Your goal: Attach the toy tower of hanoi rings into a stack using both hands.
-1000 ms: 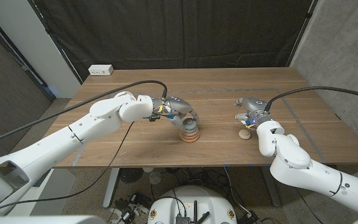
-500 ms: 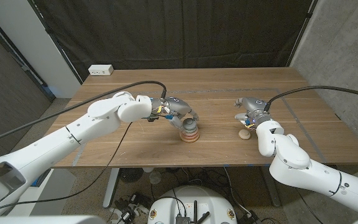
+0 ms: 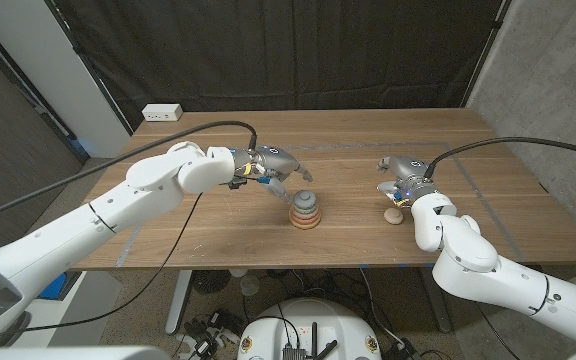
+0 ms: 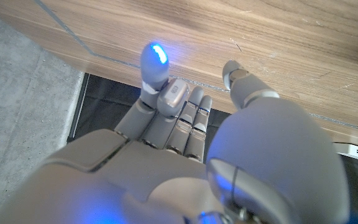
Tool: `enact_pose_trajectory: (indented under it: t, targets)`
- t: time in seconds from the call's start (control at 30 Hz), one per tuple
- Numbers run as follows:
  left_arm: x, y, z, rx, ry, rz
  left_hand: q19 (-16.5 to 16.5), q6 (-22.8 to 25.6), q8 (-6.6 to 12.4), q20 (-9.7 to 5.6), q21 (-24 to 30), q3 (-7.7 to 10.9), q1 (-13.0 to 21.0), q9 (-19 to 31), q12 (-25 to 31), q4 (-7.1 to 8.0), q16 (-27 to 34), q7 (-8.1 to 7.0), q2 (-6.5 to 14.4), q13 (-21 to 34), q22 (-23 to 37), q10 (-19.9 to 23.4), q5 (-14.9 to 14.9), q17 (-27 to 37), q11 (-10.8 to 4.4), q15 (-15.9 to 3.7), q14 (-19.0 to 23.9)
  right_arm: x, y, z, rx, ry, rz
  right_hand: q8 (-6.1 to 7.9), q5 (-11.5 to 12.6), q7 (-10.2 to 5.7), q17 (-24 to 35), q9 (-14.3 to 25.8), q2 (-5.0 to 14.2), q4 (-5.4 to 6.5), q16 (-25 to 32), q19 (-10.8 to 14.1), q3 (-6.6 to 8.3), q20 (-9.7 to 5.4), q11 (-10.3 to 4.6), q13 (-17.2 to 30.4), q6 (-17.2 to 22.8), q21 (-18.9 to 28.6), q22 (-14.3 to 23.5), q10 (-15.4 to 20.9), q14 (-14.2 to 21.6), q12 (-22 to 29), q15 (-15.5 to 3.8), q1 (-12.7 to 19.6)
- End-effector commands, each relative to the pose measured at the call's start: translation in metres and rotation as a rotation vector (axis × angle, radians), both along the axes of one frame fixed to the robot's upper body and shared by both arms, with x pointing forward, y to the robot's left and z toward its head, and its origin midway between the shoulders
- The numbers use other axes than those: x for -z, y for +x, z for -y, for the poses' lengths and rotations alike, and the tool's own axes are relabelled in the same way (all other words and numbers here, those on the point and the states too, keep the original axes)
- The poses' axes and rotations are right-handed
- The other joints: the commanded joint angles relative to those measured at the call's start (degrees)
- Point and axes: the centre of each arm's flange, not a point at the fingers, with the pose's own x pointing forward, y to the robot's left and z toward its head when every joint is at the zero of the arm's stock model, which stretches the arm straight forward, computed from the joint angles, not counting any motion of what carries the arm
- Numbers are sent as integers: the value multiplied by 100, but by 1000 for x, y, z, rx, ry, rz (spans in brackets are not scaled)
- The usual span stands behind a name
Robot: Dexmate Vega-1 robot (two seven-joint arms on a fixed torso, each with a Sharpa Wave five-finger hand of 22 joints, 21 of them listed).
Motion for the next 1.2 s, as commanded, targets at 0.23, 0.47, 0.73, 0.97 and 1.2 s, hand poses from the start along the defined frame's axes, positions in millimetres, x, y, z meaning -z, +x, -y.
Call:
enact_pose_trajectory:
  t: [0.23, 0.47, 0.73, 0.97, 1.2]
  targets:
    - [-9, -6, -28, -59, -91, 28, 19, 8, 101, -594, -40, -44, -25, -23, 95, -31, 45, 2, 41, -46, 22, 56, -24, -51, -1, -255, -4, -3, 3, 0, -7, 1, 4, 19, 27, -5, 4, 16, 29, -7, 18, 17, 40, -171, -17, 16, 51, 34, 14, 39, 51, 0, -240, 39]
    - [-10, -4, -35, -77, -123, 28, 38, 33, 120, -594, -51, -44, -5, -45, 103, -52, 113, 2, 73, -80, 28, 89, -17, -42, -24, -256, 29, -4, 5, 1, -11, 4, 9, 18, 27, -6, 4, 16, 29, -4, 17, 16, 39, -170, -7, 15, 48, 35, 14, 40, 51, -2, -240, 36]
    - [-13, -4, -47, -105, -163, 32, 72, 110, 148, -596, -53, -39, 41, -77, 120, -80, 183, 25, 103, -124, 36, 165, -8, -40, -32, -254, 36, -5, 6, 4, -8, 13, 13, 20, 28, -7, 4, 15, 28, -2, 16, 13, 38, -170, -4, 15, 53, 34, 13, 42, 50, -4, -240, 36]
    - [-12, -1, -57, -130, -205, 29, 94, 194, 173, -602, -43, -29, 102, -100, 148, -100, 243, 16, 128, -155, 41, 275, 1, -35, -74, -255, 63, -5, 7, 4, -16, 12, 17, 21, 28, -3, 4, 14, 28, 1, 15, 15, 37, -170, -7, 15, 58, 36, 13, 46, 50, -5, -240, 33]
    - [-12, 3, -65, -184, -231, 41, 153, 301, 205, -610, -13, -4, 180, -113, 170, -121, 287, -2, 162, -177, 47, 383, 15, -27, -115, -255, 82, -7, 8, 4, -36, 7, 34, 17, 29, -6, 3, 14, 27, 2, 14, 11, 36, -170, -8, 14, 49, 35, 12, 42, 51, -10, -240, 29]
